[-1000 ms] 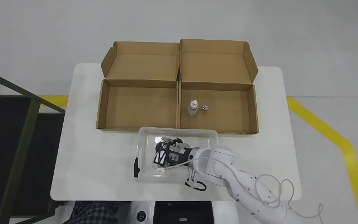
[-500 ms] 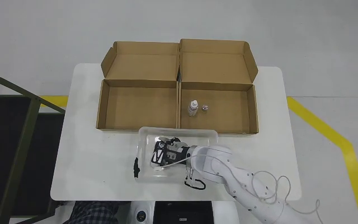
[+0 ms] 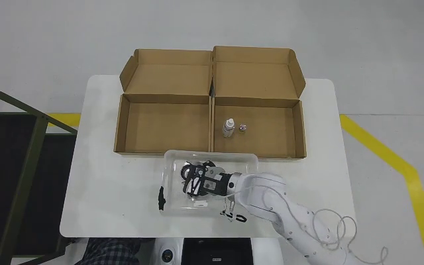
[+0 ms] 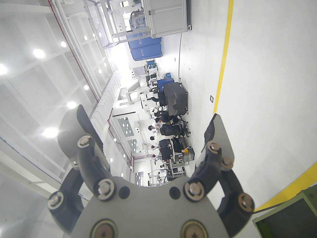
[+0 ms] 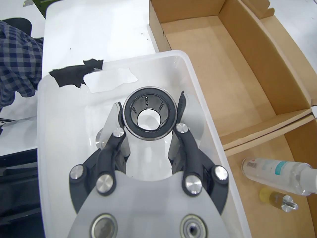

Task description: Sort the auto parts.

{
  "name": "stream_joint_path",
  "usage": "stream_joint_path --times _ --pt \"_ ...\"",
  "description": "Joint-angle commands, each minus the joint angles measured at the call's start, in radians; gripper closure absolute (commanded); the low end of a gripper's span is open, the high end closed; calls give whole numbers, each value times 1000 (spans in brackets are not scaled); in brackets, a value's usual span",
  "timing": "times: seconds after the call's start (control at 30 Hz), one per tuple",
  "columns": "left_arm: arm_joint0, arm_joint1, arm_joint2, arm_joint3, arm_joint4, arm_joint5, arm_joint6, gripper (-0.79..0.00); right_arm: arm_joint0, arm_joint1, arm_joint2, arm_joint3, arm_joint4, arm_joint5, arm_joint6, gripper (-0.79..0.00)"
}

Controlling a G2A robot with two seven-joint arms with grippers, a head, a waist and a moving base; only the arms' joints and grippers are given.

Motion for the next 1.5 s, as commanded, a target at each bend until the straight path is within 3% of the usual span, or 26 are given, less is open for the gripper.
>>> stream_joint_path --times 0.0,0.43,0.77,1.47 --pt "0 0 0 0 0 0 0 -785 -8 3 18 -14 19 -12 -11 0" --pt "0 0 0 0 0 0 0 -785 -30 26 167 -52 182 -80 -76 0" --pt "0 0 0 0 0 0 0 -785 -57 41 252 -126 205 -77 -106 0" --pt "0 0 0 0 0 0 0 -785 -58 47 262 -189 216 -76 -142 0"
